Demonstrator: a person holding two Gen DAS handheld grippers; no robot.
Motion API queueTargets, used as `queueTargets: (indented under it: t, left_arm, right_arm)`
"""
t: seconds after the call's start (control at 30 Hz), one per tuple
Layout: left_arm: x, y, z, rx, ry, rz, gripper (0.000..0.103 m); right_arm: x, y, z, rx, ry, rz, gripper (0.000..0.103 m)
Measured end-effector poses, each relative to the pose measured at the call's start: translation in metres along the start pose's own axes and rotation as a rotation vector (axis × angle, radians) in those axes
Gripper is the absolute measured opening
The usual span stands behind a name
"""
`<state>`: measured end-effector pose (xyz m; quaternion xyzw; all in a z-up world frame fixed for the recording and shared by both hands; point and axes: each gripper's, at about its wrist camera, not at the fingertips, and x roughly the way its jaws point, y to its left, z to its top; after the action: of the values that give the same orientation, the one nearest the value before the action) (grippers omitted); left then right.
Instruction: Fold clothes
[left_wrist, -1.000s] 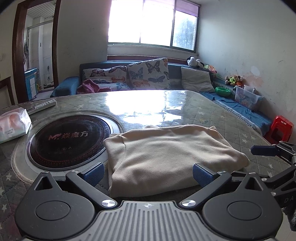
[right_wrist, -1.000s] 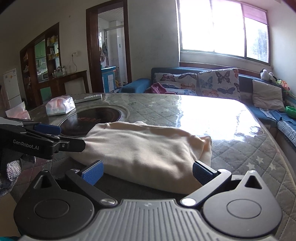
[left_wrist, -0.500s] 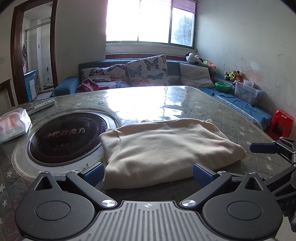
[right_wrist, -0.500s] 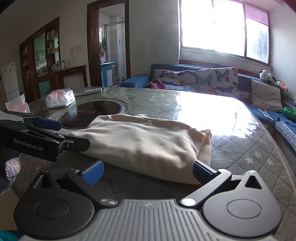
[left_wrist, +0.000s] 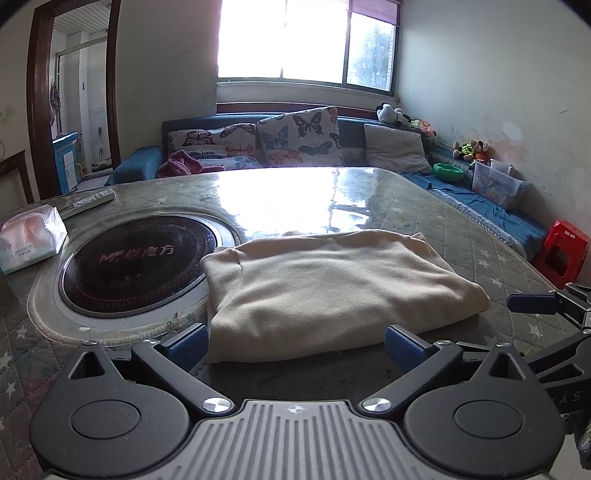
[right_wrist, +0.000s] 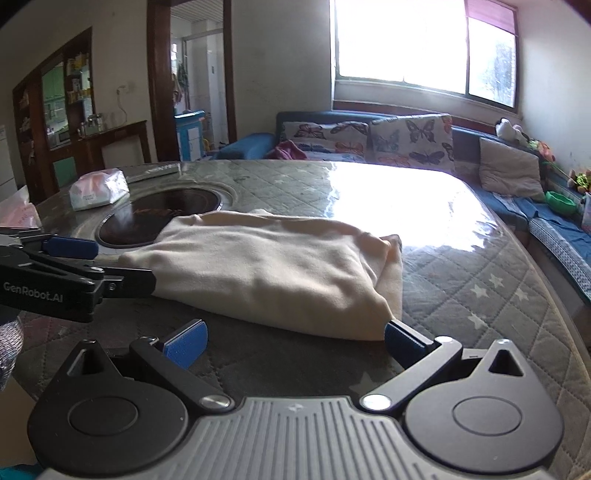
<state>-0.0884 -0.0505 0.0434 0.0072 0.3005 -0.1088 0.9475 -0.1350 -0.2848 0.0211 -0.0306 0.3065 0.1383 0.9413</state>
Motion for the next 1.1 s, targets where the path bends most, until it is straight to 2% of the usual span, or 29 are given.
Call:
queueTargets:
  t: [0.47, 1.1]
  left_arm:
    - [-0.0030, -0.0025, -0.0056, -0.010, 0.024, 0.015, 0.103]
    - [-0.0062, -0.0076, -0.0088, -0.002, 0.034, 0.032, 0.103]
  right_arm:
    - [0.0010, 0.0013, -0.0045, 0.022, 0.036, -0.030, 0.103]
    - [-0.0024, 0.0028, -0.0091, 0.046, 0.039, -0.032, 0.103]
